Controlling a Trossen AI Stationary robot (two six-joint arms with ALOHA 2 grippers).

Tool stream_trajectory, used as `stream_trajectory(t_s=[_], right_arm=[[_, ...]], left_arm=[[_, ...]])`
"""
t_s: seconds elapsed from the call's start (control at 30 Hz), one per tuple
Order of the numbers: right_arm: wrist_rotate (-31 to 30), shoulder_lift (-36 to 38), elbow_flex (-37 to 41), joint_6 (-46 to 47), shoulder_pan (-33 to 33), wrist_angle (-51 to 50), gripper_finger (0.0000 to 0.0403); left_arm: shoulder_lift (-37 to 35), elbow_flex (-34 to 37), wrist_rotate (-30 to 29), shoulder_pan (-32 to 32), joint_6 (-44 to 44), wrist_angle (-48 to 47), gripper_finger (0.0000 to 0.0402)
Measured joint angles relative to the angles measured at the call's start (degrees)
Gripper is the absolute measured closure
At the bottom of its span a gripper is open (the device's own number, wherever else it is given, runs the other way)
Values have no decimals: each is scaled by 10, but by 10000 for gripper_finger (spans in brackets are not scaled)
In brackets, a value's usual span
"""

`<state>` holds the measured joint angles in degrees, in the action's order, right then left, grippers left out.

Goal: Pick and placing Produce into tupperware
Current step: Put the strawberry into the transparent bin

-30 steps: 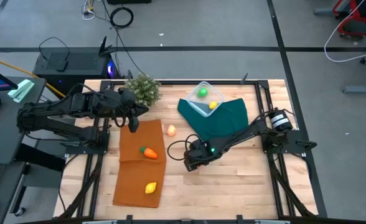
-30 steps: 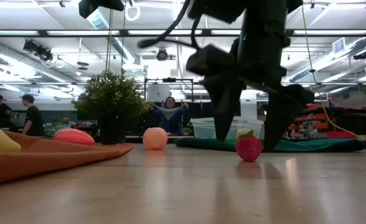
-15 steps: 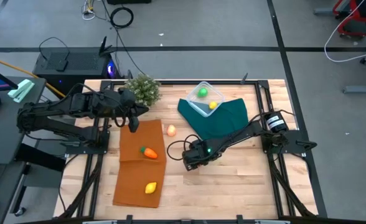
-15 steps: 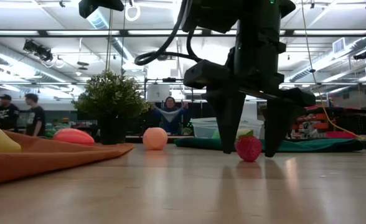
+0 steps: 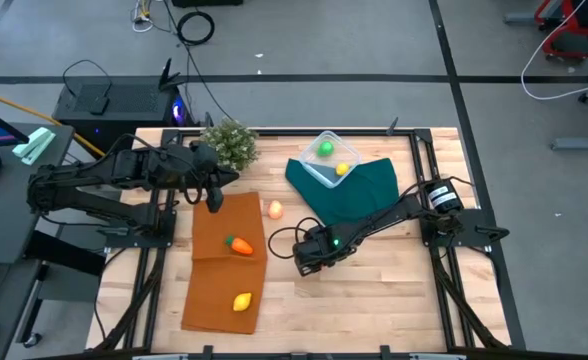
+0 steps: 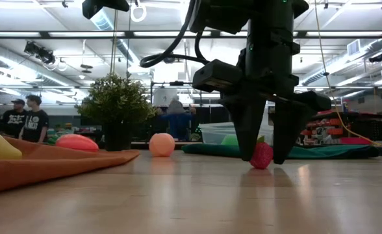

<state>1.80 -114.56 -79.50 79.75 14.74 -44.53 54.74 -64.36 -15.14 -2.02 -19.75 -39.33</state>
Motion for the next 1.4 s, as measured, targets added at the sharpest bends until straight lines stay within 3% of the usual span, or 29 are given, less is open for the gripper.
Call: stream_trajectory(t_s=[0.63, 1.2, 1.4], right_arm=[[2, 1, 0, -3, 0, 19, 294], [16, 19, 1, -19, -8, 14, 297], [-20, 69, 1, -46, -38, 4, 297]], left_arm=[[0, 0, 0, 0, 0, 0, 383], [0, 0, 0, 0, 0, 0, 381], [0, 0, 0, 0, 0, 0, 385]])
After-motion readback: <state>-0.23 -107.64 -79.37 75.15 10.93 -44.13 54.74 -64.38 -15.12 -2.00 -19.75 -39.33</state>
